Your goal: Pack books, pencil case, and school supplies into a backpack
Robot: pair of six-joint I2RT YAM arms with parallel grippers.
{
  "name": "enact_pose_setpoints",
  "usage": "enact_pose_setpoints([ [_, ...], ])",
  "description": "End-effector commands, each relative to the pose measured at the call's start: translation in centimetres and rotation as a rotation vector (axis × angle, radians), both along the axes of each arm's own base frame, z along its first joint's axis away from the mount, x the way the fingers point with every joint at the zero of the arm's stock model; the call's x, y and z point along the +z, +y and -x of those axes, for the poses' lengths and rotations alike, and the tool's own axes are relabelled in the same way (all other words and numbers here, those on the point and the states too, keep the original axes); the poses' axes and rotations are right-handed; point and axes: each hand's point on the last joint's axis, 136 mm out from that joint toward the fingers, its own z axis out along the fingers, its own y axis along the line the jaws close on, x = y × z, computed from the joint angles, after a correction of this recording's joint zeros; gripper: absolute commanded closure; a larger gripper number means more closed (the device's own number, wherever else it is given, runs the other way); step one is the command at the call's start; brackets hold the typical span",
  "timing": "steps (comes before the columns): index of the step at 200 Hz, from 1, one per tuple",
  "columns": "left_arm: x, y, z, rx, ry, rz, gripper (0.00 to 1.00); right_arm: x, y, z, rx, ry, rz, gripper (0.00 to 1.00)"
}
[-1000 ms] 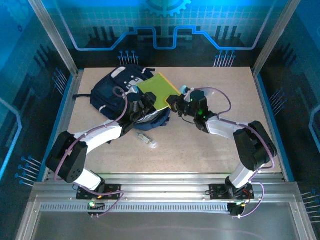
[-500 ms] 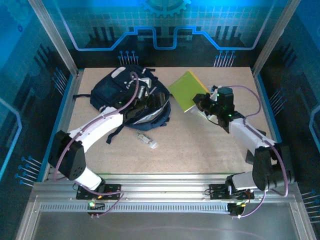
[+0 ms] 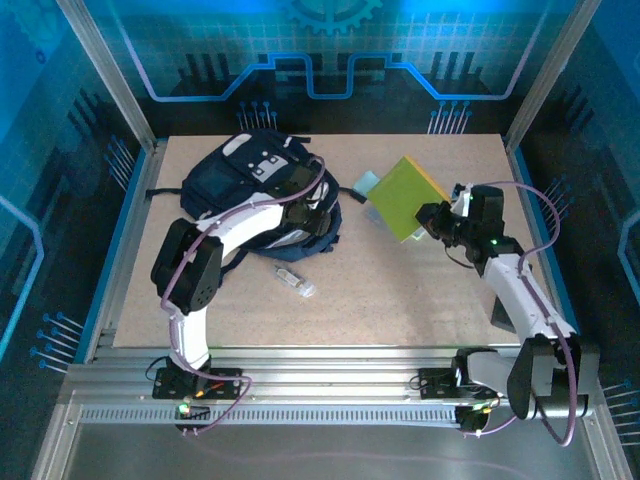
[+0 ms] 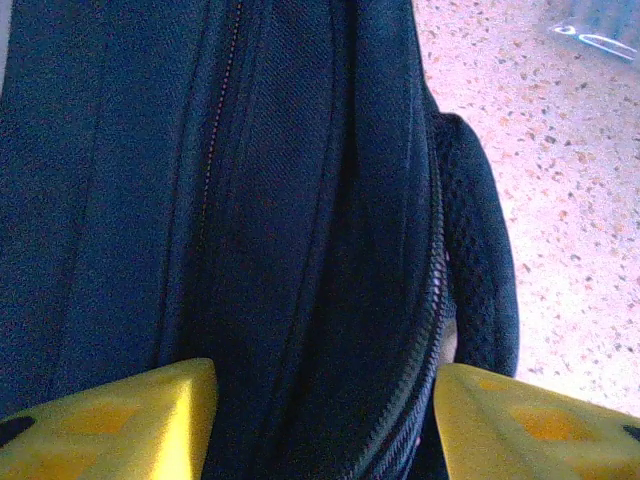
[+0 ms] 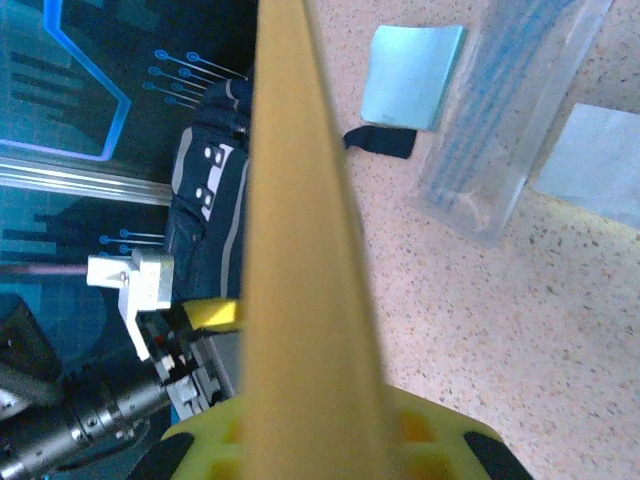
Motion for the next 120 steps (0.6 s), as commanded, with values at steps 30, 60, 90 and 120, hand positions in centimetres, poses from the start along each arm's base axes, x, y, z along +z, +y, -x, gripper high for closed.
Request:
enact_pose_setpoints([
  [30,-2.1,1.0,-1.7,-0.01,0.051,-0.061,0.89,1.8,-0.1,1.1,0.036,-0.072,0.03,1.0],
  [60,0.7,0.8,-2.2,0.001,0.009,-0.035,1.0,2.3,0.6,1.0,0.055,-0.085,0.005,1.0],
  [90,8.0,-0.3,-2.2,0.026,-0.036,0.126,1.0,2.2,2.3,0.9,0.088,-0.073,-0.013,1.0],
  [120,15.3,-0.6,-2.6,0.038,-0.136,0.226,1.0,1.7,4.3,1.0,0.118,-0.056,-0.037,1.0],
])
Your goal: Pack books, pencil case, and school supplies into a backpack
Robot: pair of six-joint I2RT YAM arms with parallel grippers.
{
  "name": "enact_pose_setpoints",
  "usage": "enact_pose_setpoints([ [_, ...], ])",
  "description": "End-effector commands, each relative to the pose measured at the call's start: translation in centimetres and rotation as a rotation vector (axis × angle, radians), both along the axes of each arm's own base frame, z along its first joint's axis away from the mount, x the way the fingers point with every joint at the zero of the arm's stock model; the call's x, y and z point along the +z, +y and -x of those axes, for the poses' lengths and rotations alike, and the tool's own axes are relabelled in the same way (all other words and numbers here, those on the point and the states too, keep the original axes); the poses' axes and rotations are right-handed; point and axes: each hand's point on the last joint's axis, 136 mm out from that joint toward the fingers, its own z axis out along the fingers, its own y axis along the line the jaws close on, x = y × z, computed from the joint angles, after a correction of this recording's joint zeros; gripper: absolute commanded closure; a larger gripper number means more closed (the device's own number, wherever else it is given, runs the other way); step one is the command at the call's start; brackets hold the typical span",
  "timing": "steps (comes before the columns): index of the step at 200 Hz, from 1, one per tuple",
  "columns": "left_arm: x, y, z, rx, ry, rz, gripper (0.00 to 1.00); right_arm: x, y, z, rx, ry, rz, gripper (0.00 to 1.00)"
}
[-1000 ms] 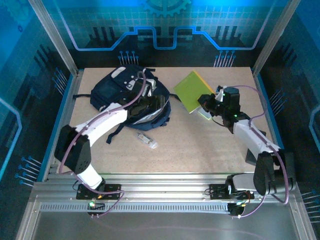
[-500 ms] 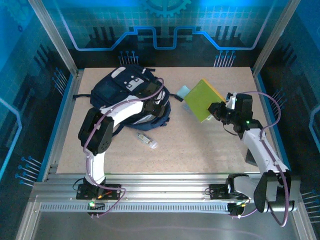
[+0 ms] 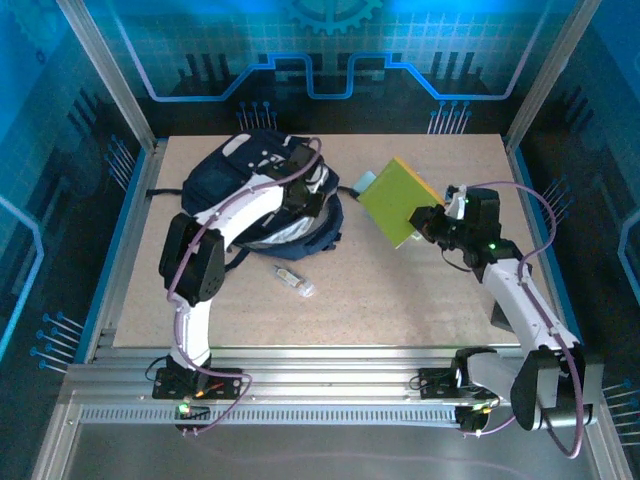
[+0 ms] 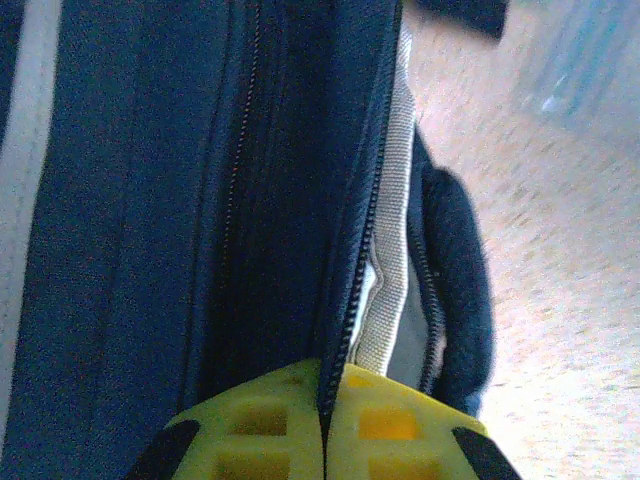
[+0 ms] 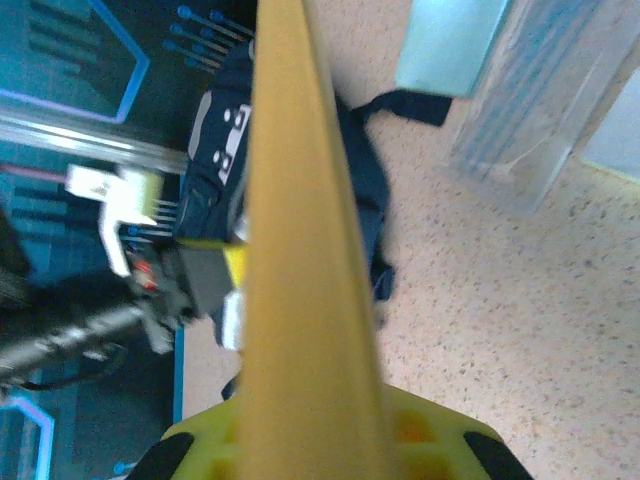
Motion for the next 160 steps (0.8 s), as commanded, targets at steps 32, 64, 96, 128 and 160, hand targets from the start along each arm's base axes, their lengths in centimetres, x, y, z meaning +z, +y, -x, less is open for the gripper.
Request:
enact_pose_setpoints([
  [32,14.7,-0.7,-0.8,0.029,-0.234,0.244,1.0,0.4,5.3,-0.8,0.087,-0.02,-0.092,1.0],
  [64,17.7,-0.6,-0.6,0.021,-0.287,0.296,1.0,-0.2,9.3,-3.3,0.127,-0.012,-0.18,1.0],
  [96,19.6,-0.5,-0.2,0.001,-0.34,0.316,1.0,0.3,14.9,-6.5,0.236,-0.011,-0.249,1.0],
  [128,19.9,-0.2,0.2,0.008,-0.36,0.332,1.0,-2.1,19.9,-8.8,0.328,0.037,-0.311,1.0],
  [160,19.8,-0.9,0.6,0.006,-0.358,0.399,1.0,-5.4,23.5,-10.1,0.38,0.098,-0.348,1.0],
])
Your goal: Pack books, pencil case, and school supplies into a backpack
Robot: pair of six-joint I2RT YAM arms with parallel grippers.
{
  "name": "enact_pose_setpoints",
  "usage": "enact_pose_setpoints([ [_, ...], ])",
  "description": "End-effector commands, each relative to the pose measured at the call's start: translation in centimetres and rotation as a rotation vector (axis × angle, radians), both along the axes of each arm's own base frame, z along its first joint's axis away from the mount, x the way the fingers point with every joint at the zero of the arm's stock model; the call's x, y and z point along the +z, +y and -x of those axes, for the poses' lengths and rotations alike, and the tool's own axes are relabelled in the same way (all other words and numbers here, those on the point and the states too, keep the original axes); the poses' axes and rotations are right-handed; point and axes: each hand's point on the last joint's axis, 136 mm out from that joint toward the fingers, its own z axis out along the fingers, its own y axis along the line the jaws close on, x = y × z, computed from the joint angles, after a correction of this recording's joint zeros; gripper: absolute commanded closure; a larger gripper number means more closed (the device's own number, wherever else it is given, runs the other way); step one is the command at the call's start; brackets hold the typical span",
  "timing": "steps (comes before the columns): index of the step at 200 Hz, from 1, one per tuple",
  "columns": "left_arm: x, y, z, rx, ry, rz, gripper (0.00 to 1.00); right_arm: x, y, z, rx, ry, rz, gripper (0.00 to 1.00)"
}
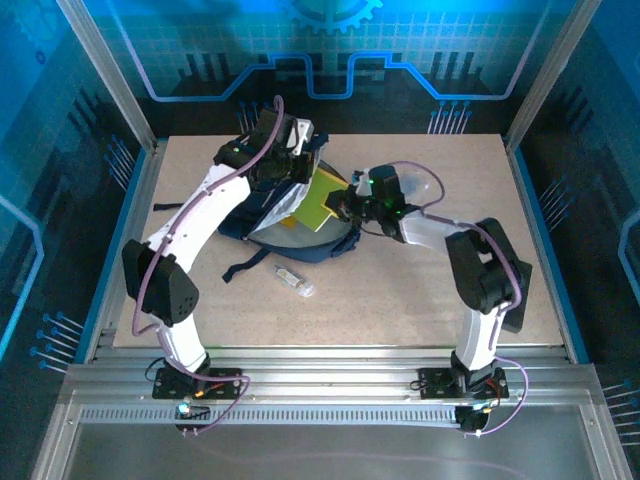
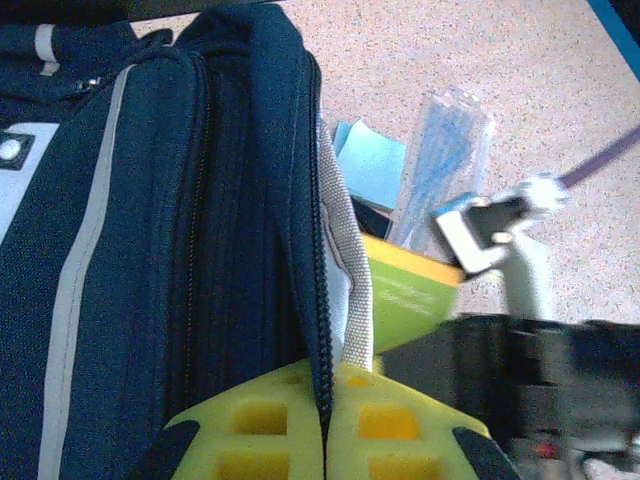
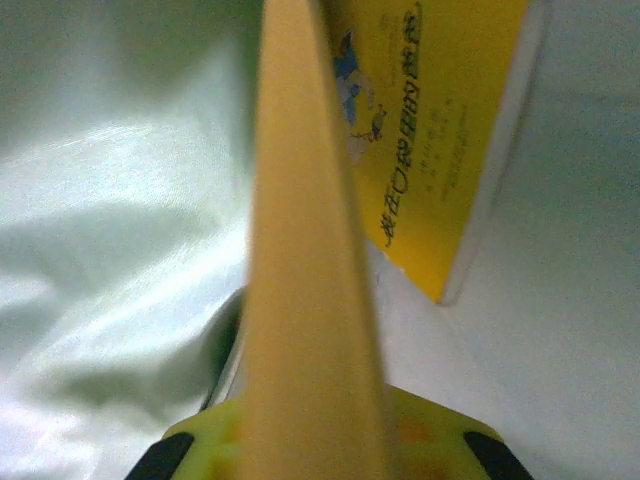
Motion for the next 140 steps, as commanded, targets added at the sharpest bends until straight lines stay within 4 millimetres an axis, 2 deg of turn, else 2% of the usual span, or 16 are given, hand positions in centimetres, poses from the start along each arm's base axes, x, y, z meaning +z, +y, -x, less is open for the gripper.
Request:
enact_pose_setpoints([
  [1,6.0,-1.4,0.4,-0.035,-0.147,0.163,1.0,0.7,3.2,-0.9,0.072,-0.03,-0.091,1.0],
  [37,6.0,-2.4,0.5,-0.075,-0.136,0.205,1.0,-2.5,6.9,-2.2,0.171,0.037,-0.038,1.0],
  [57,6.0,-2.6,0.7,-0.086,-0.133,0.213,1.0,-3.8,8.1,-3.4,0.183,0.045,0.03,0.97],
  [68,5.9,-2.7,0.7,-0.084,-0.127,0.214,1.0,-4.0,8.6,-4.3,0.181,0.053,0.043,0.93],
  [71,6.0,-2.7,0.7,-0.085,-0.127,0.217,1.0,-5.1,8.7,-4.5,0.183,0.069,0.05,0.92],
  [81,6.0,-2.7,0.7,-0.08,-0.127,0.221,1.0,-5.6,9.2,-5.2,0.19,0.08,0.044,0.89],
  [98,5.7,-2.6,0.5,-0.068,-0.122,0.225,1.0,-5.1,9.7,-5.8,0.235,0.081,0.013,0.76],
  [117,4.9,-2.6,-0.1,-0.046,-0.103,0.219,1.0,-3.9,7.5,-6.0,0.255,0.05,0.05,0.55],
  [128,4.2,-2.6,-0.4,-0.032,-0.089,0.217,1.0,-3.3,5.0,-5.7,0.25,0.029,0.108,0.44],
  [130,4.0,-2.7,-0.5,-0.031,-0.086,0.217,1.0,-2.4,4.6,-5.5,0.25,0.013,0.114,0.42],
  [140,3.4,-2.8,-0.9,-0.019,-0.076,0.221,1.0,-1.2,2.3,-5.1,0.24,-0.015,0.162,0.36],
])
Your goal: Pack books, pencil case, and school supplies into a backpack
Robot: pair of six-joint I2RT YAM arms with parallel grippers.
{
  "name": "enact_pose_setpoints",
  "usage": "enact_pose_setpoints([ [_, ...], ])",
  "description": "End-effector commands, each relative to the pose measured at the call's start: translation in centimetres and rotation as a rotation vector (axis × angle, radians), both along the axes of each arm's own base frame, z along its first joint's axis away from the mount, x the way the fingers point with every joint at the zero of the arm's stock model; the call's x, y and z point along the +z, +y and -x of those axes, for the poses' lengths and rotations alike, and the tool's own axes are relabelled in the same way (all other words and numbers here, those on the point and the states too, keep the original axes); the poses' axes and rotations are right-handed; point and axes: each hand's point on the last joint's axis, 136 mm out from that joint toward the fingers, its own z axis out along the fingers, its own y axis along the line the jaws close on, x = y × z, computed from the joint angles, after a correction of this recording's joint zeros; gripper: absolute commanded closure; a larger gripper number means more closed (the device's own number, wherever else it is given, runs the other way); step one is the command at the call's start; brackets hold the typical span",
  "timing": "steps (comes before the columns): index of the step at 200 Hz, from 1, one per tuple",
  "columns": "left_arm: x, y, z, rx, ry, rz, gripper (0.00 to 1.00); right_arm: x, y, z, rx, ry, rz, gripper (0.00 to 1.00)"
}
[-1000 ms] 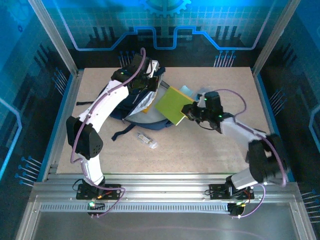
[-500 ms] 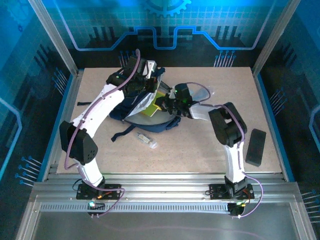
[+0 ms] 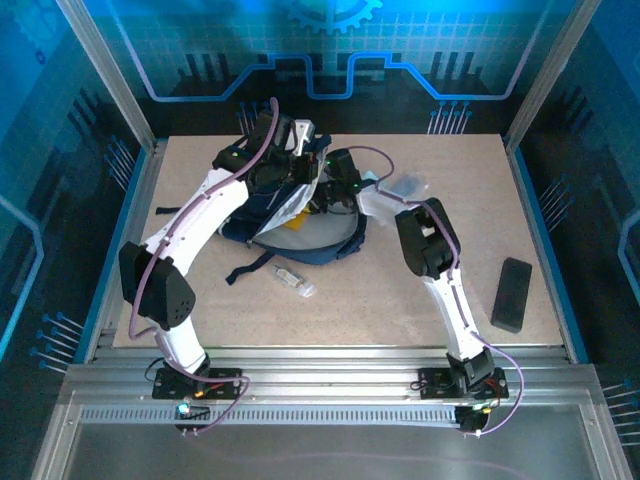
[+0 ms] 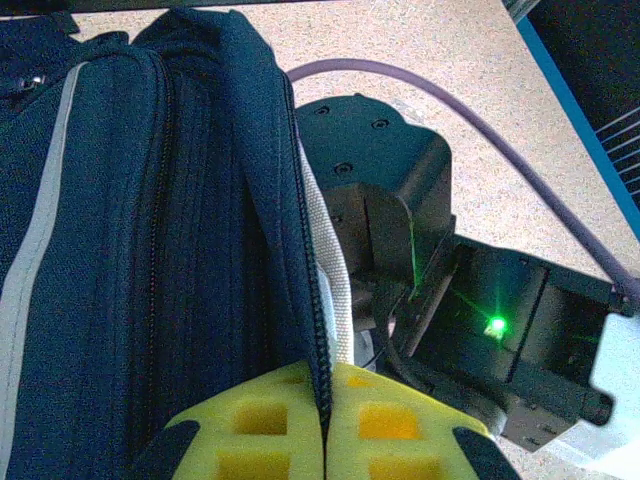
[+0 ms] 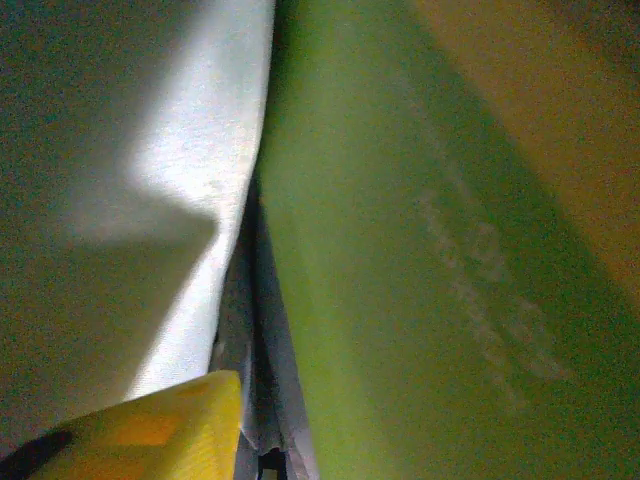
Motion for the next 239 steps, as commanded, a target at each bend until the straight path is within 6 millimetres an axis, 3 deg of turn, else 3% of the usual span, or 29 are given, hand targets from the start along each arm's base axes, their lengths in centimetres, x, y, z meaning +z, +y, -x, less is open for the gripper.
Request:
enact_pose_setpoints([
  [1,3.0,-1.2,-1.3,0.004,-0.088,0.097,1.0,4.2,-5.5,1.0,0.031,-0.086,0.087,0.36],
  [50,-0.2,-2.4,-3.2,0.045,-0.026,0.143,1.0,6.6,-16.9,5.7,-0.048,-0.143,0.355,0.27],
  [72,-1.8,-3.1,-3.9,0.056,0.004,0.174,0.89,7.3,-21.1,7.8,-0.115,-0.154,0.445,0.26],
  [79,-2.3,-3.2,-4.0,0.058,0.014,0.179,0.8,7.5,-22.3,8.6,-0.131,-0.157,0.473,0.26],
  [88,-2.7,-3.2,-4.0,0.061,0.028,0.178,0.5,7.9,-23.5,9.5,-0.141,-0.16,0.515,0.25],
  [95,-2.9,-3.0,-3.9,0.067,0.04,0.168,0.34,8.1,-24.4,10.2,-0.149,-0.166,0.559,0.25],
  [115,-3.3,-1.1,-2.9,0.129,0.05,0.108,0.11,8.8,-26.2,11.6,-0.176,-0.182,0.654,0.25],
  [136,-3.3,2.2,-1.3,0.225,0.023,0.062,0.05,9.7,-26.4,12.4,-0.211,-0.204,0.664,0.25],
  [162,-4.7,7.1,1.4,0.369,0.046,0.053,0.02,10.5,-24.4,12.9,-0.213,-0.246,0.665,0.25],
  [204,-10.7,14.2,5.8,0.621,0.189,0.101,0.03,10.0,-19.7,13.6,-0.19,-0.273,0.645,0.26],
  [239,-16.1,17.9,8.4,0.812,0.287,0.139,0.03,9.1,-15.9,14.5,-0.156,-0.295,0.604,0.27],
])
